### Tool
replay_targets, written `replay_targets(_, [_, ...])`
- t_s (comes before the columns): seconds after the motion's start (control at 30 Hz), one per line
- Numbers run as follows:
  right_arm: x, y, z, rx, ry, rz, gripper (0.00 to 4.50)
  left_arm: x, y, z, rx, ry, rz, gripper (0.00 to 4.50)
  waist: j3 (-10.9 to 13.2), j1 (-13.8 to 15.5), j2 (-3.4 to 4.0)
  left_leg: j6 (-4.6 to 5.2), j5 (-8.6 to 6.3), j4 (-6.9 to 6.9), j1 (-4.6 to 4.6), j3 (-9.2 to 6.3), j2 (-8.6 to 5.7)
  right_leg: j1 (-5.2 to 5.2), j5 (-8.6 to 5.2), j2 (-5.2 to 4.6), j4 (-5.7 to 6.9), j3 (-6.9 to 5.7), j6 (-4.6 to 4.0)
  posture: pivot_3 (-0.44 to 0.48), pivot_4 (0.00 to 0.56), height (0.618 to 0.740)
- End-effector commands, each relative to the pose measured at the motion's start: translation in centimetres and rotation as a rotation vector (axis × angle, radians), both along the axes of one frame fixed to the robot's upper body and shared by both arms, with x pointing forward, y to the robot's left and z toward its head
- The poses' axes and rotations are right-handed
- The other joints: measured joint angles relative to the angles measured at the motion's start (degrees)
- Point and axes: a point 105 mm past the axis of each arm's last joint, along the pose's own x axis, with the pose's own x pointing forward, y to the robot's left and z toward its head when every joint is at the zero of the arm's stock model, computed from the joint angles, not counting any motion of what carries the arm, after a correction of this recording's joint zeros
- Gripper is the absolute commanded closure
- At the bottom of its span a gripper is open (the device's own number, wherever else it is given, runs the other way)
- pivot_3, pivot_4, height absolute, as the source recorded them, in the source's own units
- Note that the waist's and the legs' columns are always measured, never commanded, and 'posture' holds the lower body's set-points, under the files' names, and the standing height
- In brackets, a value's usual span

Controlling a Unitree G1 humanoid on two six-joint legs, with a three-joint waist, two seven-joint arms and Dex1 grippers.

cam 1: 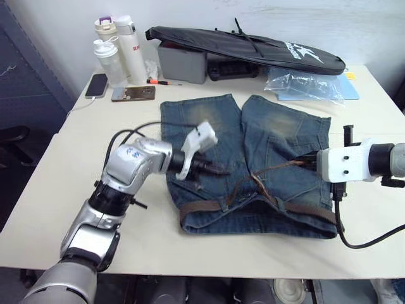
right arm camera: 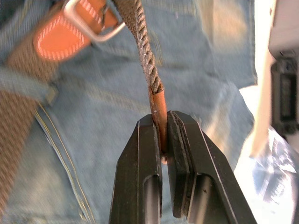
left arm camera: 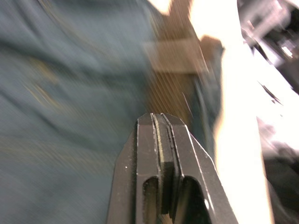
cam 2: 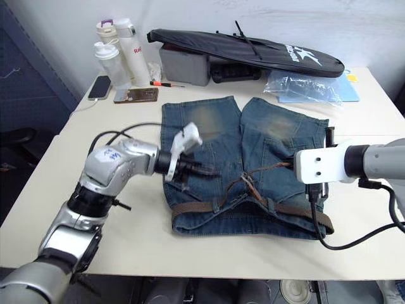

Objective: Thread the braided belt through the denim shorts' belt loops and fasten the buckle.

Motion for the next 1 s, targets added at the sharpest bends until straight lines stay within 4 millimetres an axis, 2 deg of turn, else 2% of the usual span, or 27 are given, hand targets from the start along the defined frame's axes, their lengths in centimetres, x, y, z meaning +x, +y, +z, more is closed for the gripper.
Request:
replay_targets(0.03, [-0.1, 0.9, 0.7, 0.028, -0.013, 0.007, 4.50, 0.1, -2.3, 1.9, -0.053, -0.107, -0.010, 4.41, 0.0, 0.0, 0.01, 0.00, -0.02, 0.00, 0.01, 0.03, -0.01, 0.01, 0.02, -0.01, -0.03, 0.01, 0.03, 0.000, 0.150, 0.645])
replay_targets(0.13, [0.0, 1.1, 0.6, 0.032, -0.012, 0.001, 4.50, -0.7, -4.8, 1.7, -0.047, -0.145, -0.044, 4.41, 0.0, 0.0, 0.00, 0.01, -0.04, 0.00, -0.02, 0.06, -0.03, 0.01, 0.06, -0.01, -0.11, 0.02, 0.10, 0.000, 0.150, 0.645])
replay_targets(0.2, [0.1, 1.2, 0.7, 0.033, -0.015, -0.001, 4.50, -0.8, -5.5, 1.3, -0.035, -0.151, -0.042, 4.41, 0.0, 0.0, 0.00, 0.00, -0.04, 0.00, -0.02, 0.09, -0.02, 0.01, 0.06, -0.01, -0.13, 0.02, 0.11, 0.000, 0.150, 0.645])
replay_targets(0.3, [0.1, 1.2, 0.7, 0.034, -0.017, -0.007, 4.50, -1.5, -6.3, 1.1, -0.019, -0.153, -0.069, 3.55, 0.0, -0.3, 0.01, -0.01, -0.05, -0.01, -0.02, 0.16, 0.02, -0.01, 0.06, 0.03, -0.13, 0.05, 0.11, 0.000, 0.150, 0.645])
replay_targets(0.43, [0.1, 1.0, 0.6, 0.032, -0.015, -0.026, 4.50, -1.4, -6.6, 1.2, 0.006, -0.179, -0.067, 1.79, 0.0, -0.1, 0.01, -0.03, -0.05, 0.03, 0.04, 0.17, 0.14, 0.00, 0.09, 0.14, -0.11, 0.05, 0.06, 0.000, 0.150, 0.645])
replay_targets(0.8, [0.3, 1.1, 0.4, 0.047, -0.022, -0.041, 4.50, -1.3, -8.1, -0.7, 0.081, -0.215, -0.063, 1.79, 0.0, -0.1, 0.02, -0.04, -0.06, 0.06, 0.00, 0.17, 0.13, 0.00, 0.10, 0.14, -0.17, 0.06, 0.05, 0.000, 0.150, 0.645])
replay_targets(0.9, [0.2, 1.1, 0.3, 0.052, -0.020, -0.044, 4.50, -1.0, -8.5, -0.5, 0.068, -0.206, -0.036, 2.57, 0.0, -0.1, 0.02, -0.03, -0.06, 0.09, 0.00, 0.17, 0.14, 0.00, 0.11, 0.14, -0.15, 0.06, 0.04, 0.000, 0.150, 0.645])
replay_targets(1.0, [0.1, 1.2, 0.0, 0.054, -0.014, -0.044, 4.50, -0.8, -8.7, -0.2, 0.044, -0.184, -0.018, 3.95, 0.0, -0.1, 0.02, -0.03, -0.07, 0.08, 0.01, 0.17, 0.15, 0.00, 0.11, 0.15, -0.16, 0.06, 0.05, 0.000, 0.150, 0.645])
